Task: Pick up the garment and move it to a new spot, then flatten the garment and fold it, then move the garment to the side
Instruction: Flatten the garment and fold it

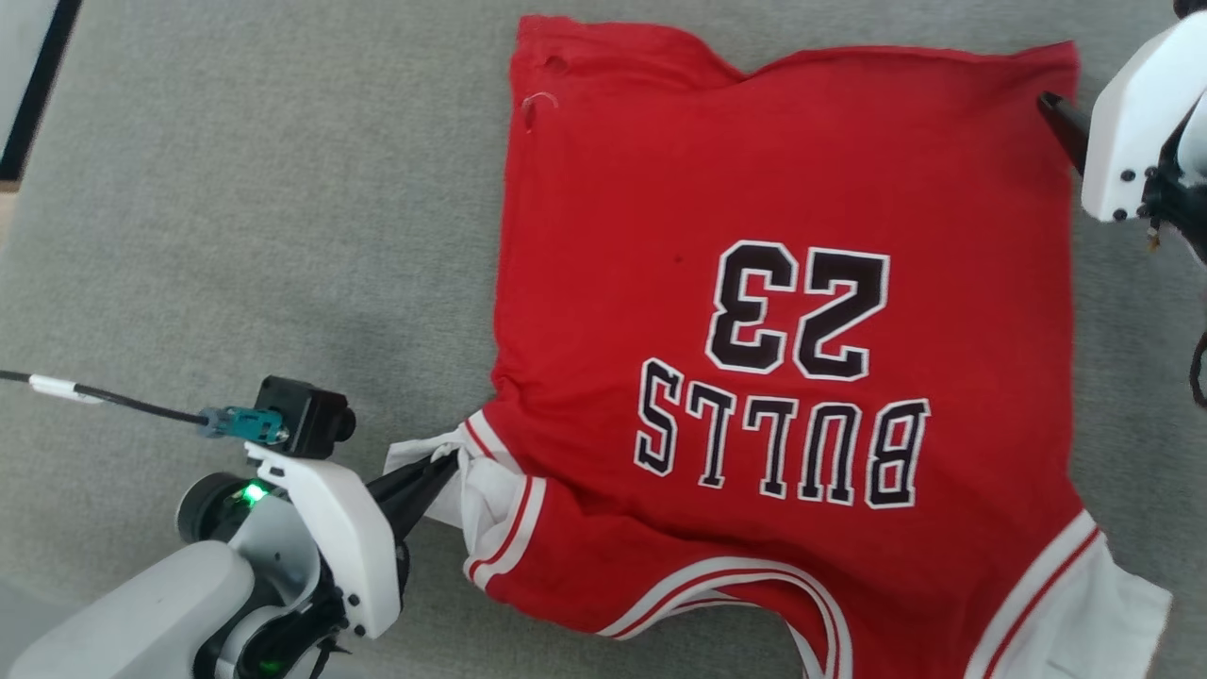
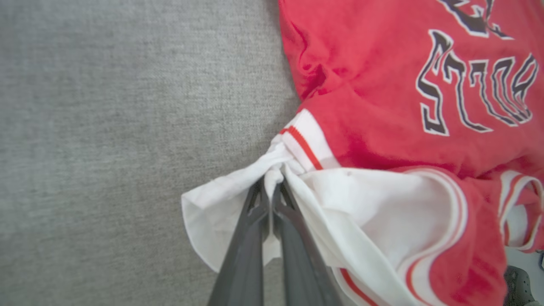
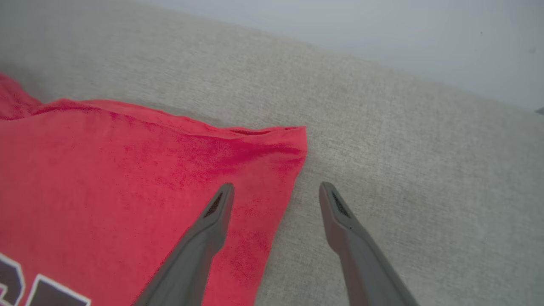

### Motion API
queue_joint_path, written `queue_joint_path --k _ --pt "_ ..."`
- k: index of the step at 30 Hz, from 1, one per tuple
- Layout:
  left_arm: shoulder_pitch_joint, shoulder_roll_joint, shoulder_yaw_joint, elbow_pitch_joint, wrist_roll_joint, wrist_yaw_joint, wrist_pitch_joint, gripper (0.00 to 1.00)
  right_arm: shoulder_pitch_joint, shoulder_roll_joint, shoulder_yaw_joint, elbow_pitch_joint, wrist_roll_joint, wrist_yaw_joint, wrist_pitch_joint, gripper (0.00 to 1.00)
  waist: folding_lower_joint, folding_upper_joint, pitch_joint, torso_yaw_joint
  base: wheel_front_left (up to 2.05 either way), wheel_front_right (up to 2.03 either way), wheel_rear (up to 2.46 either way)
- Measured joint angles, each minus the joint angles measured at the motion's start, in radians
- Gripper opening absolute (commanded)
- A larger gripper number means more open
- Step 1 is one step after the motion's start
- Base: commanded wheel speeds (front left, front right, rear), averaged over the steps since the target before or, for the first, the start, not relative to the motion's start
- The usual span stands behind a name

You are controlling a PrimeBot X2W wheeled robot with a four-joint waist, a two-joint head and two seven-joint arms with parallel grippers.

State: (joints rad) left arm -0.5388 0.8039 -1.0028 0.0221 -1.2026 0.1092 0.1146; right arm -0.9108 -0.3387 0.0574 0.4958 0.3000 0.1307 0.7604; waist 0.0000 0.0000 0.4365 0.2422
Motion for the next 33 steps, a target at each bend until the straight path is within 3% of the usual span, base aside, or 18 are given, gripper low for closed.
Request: queue_joint_path --k 5,11,13,14,15,22,27,33 --pt "-0.02 -0.028 -0.007 0.028 0.006 -0.022 0.004 0.0 -0.086 0.025 -0.042 0.192 -0.056 0.0 0.087 1.0 0.0 0.0 0.016 0.031 0.0 0.0 0.0" --pt "-0.031 -0.053 -0.012 0.057 0.006 -0.045 0.006 0.0 -0.165 0.045 -0.063 0.333 -0.094 0.0 0.198 1.0 0.0 0.0 0.02 0.052 0.0 0.0 0.0" --pt "-0.032 -0.058 -0.012 0.066 0.005 -0.05 0.006 0.0 -0.172 0.046 -0.042 0.351 -0.1 -0.002 0.214 0.18 0.0 0.0 0.019 0.055 0.0 0.0 0.0" --pt "-0.034 -0.06 -0.012 0.071 0.005 -0.054 0.006 0.0 -0.174 0.043 -0.033 0.353 -0.099 -0.002 0.209 0.18 0.0 0.0 0.02 0.056 0.0 0.0 0.0" --pt "-0.037 -0.062 -0.012 0.076 0.005 -0.057 0.006 0.0 -0.174 0.04 -0.025 0.356 -0.098 -0.001 0.2 0.0 0.0 0.0001 0.02 0.056 0.0 0.0 0.0" --pt "-0.039 -0.043 -0.001 0.099 -0.004 -0.059 -0.002 0.0 -0.166 0.027 0.086 0.335 -0.018 0.0 0.179 0.0 0.0 0.0 -0.002 0.027 0.0 0.0 0.0" --pt "-0.014 -0.003 0.012 0.088 -0.023 -0.044 -0.011 0.0 -0.113 -0.019 0.21 0.22 0.102 0.0 0.215 0.0 0.0 0.0 -0.026 -0.019 0.0 0.0 0.0" --pt "0.017 0.046 0.024 0.061 -0.038 -0.015 -0.018 0.0 -0.013 -0.095 0.279 0.026 0.253 0.0 0.263 0.0 0.0 0.0 -0.06 -0.078 0.0 0.0 0.0"
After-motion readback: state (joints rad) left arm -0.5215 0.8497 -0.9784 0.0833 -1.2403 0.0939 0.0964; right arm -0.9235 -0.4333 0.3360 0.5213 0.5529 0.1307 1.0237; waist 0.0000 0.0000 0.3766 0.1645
